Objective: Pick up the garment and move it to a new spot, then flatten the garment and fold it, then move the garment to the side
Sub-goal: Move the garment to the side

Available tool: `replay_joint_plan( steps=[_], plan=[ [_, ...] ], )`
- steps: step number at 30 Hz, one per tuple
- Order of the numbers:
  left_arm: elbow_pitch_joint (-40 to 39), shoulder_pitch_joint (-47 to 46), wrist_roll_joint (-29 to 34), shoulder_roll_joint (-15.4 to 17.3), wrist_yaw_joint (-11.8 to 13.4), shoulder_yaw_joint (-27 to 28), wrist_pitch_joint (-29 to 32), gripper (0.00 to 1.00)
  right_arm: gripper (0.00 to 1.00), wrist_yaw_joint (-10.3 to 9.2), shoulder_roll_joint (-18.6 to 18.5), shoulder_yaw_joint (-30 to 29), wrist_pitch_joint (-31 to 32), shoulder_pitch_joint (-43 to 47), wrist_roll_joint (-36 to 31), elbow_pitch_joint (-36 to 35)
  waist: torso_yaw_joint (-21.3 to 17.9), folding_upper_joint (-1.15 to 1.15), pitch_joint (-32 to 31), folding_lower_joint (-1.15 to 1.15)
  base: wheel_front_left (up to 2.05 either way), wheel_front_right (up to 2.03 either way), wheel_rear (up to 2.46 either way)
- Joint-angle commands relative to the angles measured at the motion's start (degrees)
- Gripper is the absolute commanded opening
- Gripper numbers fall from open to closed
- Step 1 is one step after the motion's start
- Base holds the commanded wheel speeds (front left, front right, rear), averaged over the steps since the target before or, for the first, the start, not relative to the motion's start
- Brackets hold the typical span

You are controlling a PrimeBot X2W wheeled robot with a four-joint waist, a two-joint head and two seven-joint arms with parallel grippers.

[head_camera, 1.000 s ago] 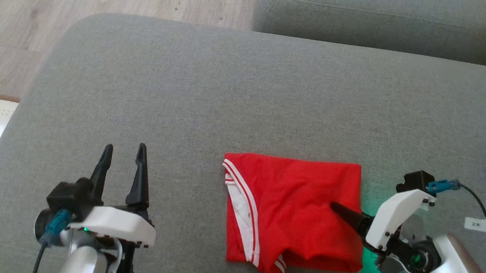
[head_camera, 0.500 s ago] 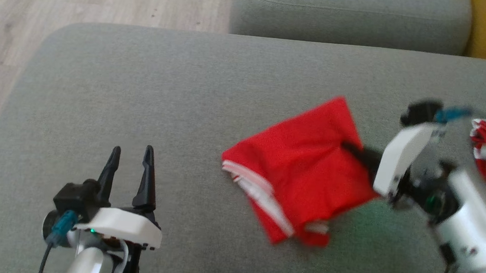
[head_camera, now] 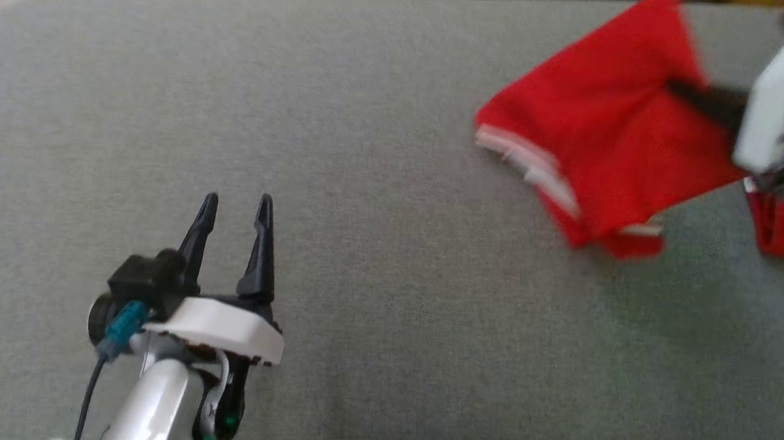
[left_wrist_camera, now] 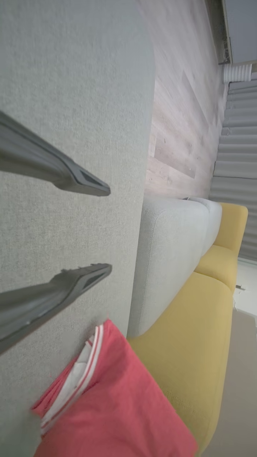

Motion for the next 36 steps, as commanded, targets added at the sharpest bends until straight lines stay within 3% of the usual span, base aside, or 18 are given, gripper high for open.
replay_joint_plan(
  steps=[1, 7, 14, 20, 25, 26, 27, 31, 36],
  plan=[
    [-1.9, -2.6, 0.3, 0.1, 0.4, 1.6, -0.7, 1.0, 0.0, 0.39, -1.8, -1.2, 0.2, -1.8, 0.0, -1.4, -1.6, 0.0, 1.9, -0.01, 0.0, 0.0, 0.0],
    [-1.2, -4.9, 1.0, 0.1, 0.8, 0.2, -0.7, 1.0, 0.0, 0.39, -7.9, -4.3, 3.4, -3.3, -1.6, 4.6, -3.2, 0.0, 5.5, -0.01, 0.0, 0.0, 0.0],
    [-0.2, -6.9, 2.6, 0.1, 0.5, -0.2, -0.7, 1.0, 0.0, 0.39, -11.7, -6.5, 0.9, -3.5, -4.2, 10.3, -4.5, 0.0, 8.3, -0.01, 0.0, 0.0, 0.0],
    [0.2, -8.9, 4.4, 0.1, 0.2, -0.5, -0.7, 1.0, 0.0, 0.39, -15.7, -3.7, -7.9, -5.4, -12.0, 13.2, -5.2, 0.0, 12.0, -0.01, 0.0, 0.0, 0.0],
    [0.4, -10.0, 5.0, 0.1, 0.3, -0.8, -0.7, 1.0, 0.03, 0.39, -15.8, -1.8, -14.6, -7.1, -16.7, 18.3, -5.3, 0.0, 13.8, -0.01, 0.0, 0.0, 0.0],
    [0.5, -10.1, 5.1, 0.1, 0.3, -0.8, -0.7, 1.0, 0.41, 0.39, -15.8, -1.4, -15.5, -7.4, -17.8, 19.5, -5.4, 0.0, 13.9, -0.01, 0.0, 0.0, 0.0],
    [0.6, -10.2, 5.1, 0.1, 0.3, -0.8, -0.7, 1.0, 0.96, 0.39, -15.7, -1.0, -16.5, -7.7, -18.9, 20.6, -5.4, 0.0, 14.0, -0.01, 0.0, 0.0, 0.0],
    [1.0, -10.2, 4.9, 0.1, 0.4, -0.6, -0.7, 1.0, 1.0, 0.39, -15.0, 0.4, -21.5, -9.3, -23.3, 24.0, -5.5, 0.0, 13.1, -0.01, 0.0, 0.0, 0.0],
    [0.7, -9.7, 4.0, 0.1, 0.3, 0.0, -0.7, 1.0, 1.0, 0.39, -13.6, 0.0, -34.8, -11.9, -30.0, 26.0, -5.4, 0.0, 10.0, -0.01, 0.0, 0.0, 0.0]
  ],
)
